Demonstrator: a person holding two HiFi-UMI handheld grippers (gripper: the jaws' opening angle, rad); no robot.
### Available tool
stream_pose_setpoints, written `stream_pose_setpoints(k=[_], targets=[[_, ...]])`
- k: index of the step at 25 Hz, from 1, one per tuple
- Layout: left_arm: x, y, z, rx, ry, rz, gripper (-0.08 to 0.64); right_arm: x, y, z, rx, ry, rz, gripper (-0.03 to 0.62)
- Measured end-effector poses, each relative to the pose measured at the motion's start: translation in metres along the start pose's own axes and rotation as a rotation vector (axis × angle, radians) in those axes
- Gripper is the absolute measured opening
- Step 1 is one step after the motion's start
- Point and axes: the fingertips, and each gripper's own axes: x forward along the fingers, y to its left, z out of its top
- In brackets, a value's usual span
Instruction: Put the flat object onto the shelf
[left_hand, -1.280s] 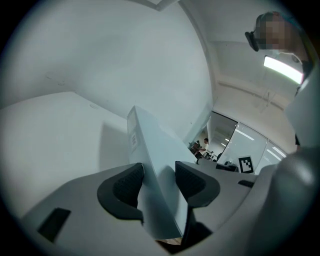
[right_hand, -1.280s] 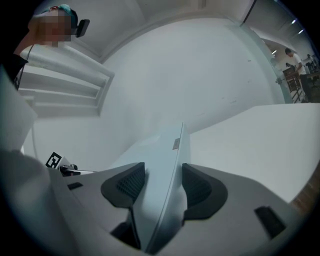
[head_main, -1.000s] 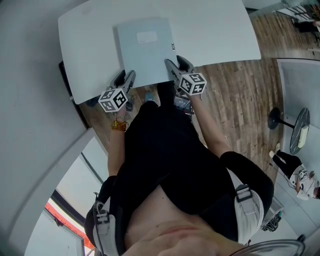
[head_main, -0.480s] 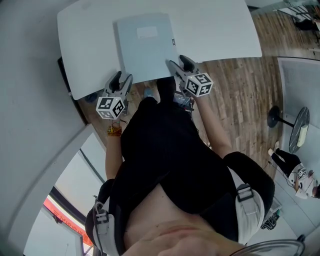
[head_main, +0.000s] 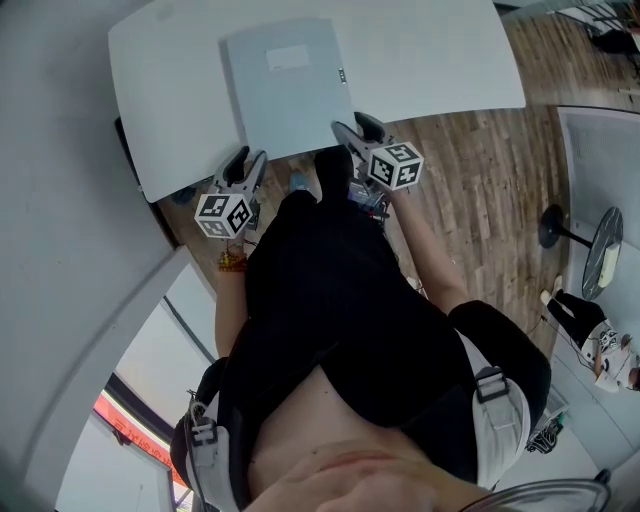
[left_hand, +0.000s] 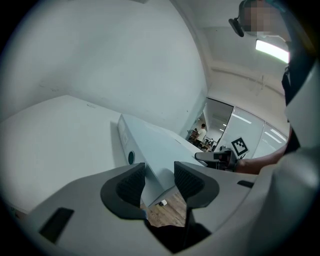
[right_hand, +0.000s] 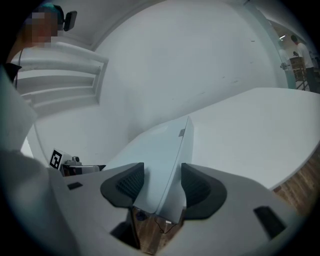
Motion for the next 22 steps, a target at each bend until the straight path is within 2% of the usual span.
stream_pose_setpoints(k=[14,19,22], targets=[[0.071,0.057,0.059,0.017,-0.015,0.059,0.181,0.076,-0.04,0.064,-0.017,-0.023,-0.03,0.23],[0.085,0.064,0.067,0.016,-0.01,0.082,0.179,0.088,-0.05,0.075,-0.007,-0.038,-0.026,0.227],[0.081,0.062,0.072,0.042,-0.042,0.101,0.178,0.084,-0.052,0.078,-0.011,-0.058,-0.02,0.229]])
